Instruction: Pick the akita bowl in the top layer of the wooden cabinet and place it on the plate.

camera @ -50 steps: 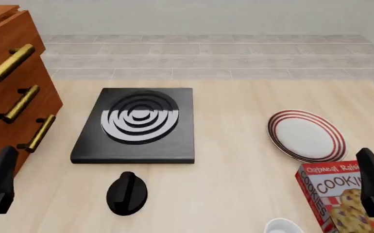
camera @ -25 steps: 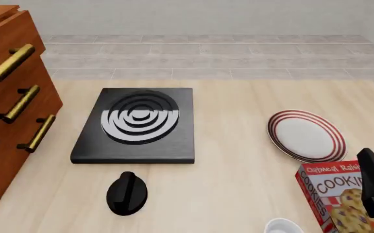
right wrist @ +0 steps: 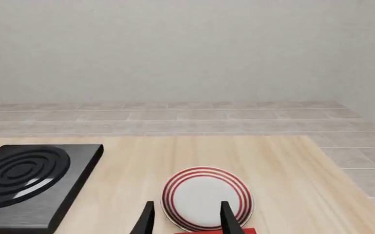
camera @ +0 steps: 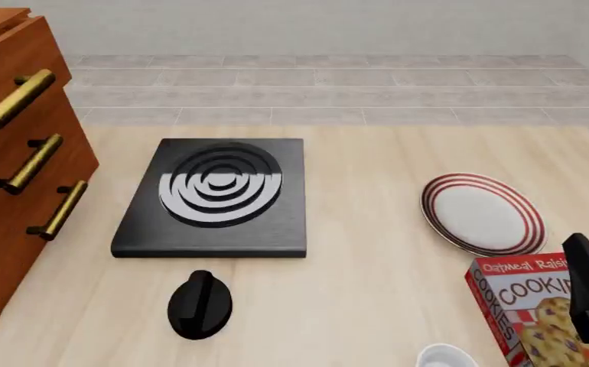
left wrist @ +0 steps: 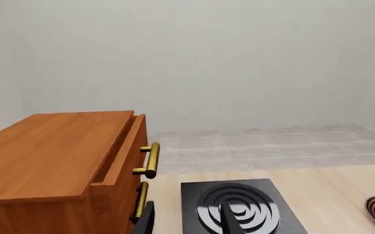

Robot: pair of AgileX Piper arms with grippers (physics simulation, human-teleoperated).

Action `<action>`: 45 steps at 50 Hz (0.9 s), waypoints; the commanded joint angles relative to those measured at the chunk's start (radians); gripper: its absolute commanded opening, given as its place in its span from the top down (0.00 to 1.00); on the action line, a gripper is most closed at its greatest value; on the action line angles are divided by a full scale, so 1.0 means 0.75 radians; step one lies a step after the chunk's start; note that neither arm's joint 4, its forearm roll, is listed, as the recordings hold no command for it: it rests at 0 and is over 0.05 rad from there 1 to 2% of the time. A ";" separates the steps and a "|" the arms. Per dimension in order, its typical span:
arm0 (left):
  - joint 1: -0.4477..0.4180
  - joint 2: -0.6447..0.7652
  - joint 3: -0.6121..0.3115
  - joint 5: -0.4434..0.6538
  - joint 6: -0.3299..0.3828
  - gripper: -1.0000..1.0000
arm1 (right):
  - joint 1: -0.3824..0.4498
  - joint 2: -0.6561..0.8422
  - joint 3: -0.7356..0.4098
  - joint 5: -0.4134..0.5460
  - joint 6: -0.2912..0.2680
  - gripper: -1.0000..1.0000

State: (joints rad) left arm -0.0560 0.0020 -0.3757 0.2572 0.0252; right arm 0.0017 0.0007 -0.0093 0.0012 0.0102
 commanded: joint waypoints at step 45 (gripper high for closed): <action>-0.017 0.316 -0.693 0.356 0.068 0.00 | 0.002 0.000 -0.003 0.002 -0.004 0.00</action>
State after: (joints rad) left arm -0.0706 0.1751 -0.8311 0.5028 0.0588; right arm 0.0048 0.0005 -0.0107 0.0033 0.0068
